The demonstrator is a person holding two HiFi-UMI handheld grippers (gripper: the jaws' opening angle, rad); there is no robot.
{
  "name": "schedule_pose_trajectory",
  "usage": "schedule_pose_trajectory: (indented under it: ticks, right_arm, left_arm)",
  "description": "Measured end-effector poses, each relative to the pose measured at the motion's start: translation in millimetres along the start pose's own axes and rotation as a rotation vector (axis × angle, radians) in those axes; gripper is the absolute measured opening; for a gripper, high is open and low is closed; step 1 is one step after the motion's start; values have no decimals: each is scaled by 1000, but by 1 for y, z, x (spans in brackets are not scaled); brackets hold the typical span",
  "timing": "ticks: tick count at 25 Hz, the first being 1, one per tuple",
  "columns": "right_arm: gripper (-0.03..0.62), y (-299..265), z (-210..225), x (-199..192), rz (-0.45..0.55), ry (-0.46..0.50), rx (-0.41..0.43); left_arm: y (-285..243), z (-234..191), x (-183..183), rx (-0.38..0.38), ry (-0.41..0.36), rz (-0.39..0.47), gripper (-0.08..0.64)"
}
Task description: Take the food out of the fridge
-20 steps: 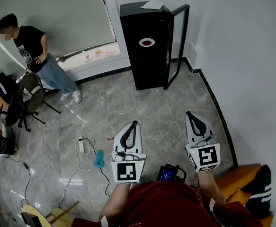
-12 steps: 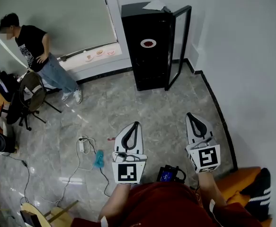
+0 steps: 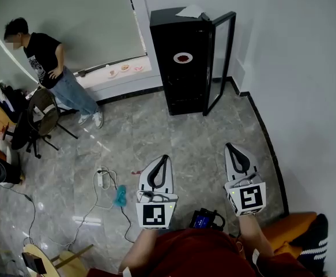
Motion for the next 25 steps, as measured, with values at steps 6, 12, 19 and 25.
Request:
schedule_pose_trajectory:
  ticks: [6,12,19,25]
  right_arm:
    - [21,-2,3,-3,7,9,14]
    - [21,-30,-4,-7,-4,14,18]
    - [21,-82,-13,-4,-22,27,2]
    - [21,-122,-14,0,-37,45,-19]
  left_arm:
    - [-1,2,-3,21,0,-3,17]
    - [-16,-19,-4,13,-7,10,15]
    - [-49,-65,-6,5,16,10,15]
    - [-81,-100,-4,-17,13,20,17]
Point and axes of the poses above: the fingertips, and each gripper's own axes: y backward along the fingers, z to its right, x out of its top, the point moved 2 cm from there along y, backward along the fingers, and after that the axes turned 11 degrees about y, right-handed, at the moved point
